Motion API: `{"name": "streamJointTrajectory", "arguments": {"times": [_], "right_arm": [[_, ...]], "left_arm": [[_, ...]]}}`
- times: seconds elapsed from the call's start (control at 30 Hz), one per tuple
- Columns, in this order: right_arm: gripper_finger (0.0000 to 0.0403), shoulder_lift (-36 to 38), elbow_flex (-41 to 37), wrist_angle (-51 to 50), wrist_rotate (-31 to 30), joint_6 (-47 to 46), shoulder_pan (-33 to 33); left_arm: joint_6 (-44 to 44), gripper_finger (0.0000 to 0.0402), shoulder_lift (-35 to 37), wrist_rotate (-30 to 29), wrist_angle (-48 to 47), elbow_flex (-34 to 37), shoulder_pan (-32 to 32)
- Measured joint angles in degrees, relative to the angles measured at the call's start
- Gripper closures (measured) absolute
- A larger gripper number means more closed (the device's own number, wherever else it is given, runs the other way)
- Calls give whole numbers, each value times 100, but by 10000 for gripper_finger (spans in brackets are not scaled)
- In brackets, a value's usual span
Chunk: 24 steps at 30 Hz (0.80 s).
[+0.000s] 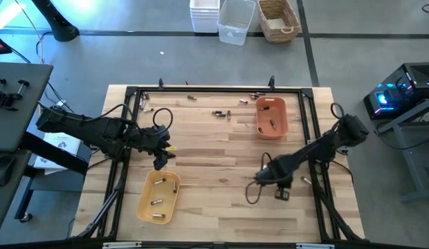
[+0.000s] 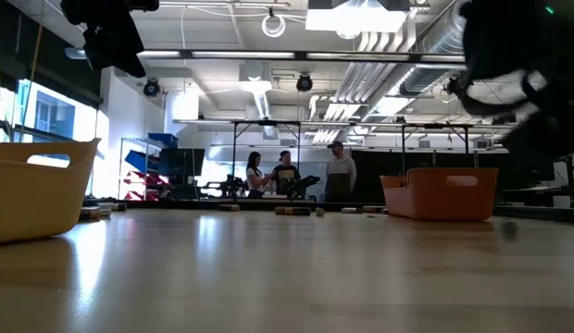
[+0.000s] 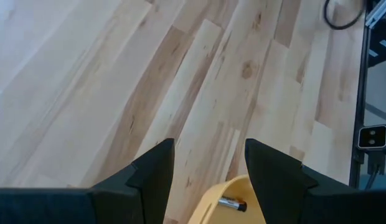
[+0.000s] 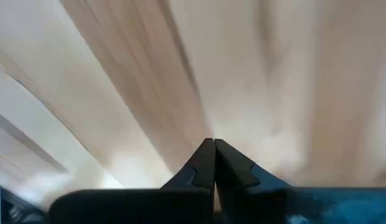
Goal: Sort batteries
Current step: Put the silver battery into the yellow bin
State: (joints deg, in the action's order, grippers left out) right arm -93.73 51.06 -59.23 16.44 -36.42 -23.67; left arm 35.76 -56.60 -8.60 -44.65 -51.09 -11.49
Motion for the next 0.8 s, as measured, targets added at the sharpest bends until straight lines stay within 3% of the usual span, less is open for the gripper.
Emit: {"name": "streamJointTrajectory", "arguments": {"times": [0.1,0.2,0.4,0.57,0.8], "right_arm": [[403,4,653,-561,-579,330,242],[403,11,890,-1291,-713,516,391],[403,9,-349,-1595,636,844,581],[403,5,-1263,-1562,694,947,596],[403,-2,-1483,-1156,886,1073,602]], "left_arm": [[-1,214,0,2,-2,0,0],[-58,214,0,0,1,0,0],[-375,214,0,-16,-1,0,0],[-393,214,0,-71,-1,0,-1],[-348,214,-2,-122,3,0,0]]}}
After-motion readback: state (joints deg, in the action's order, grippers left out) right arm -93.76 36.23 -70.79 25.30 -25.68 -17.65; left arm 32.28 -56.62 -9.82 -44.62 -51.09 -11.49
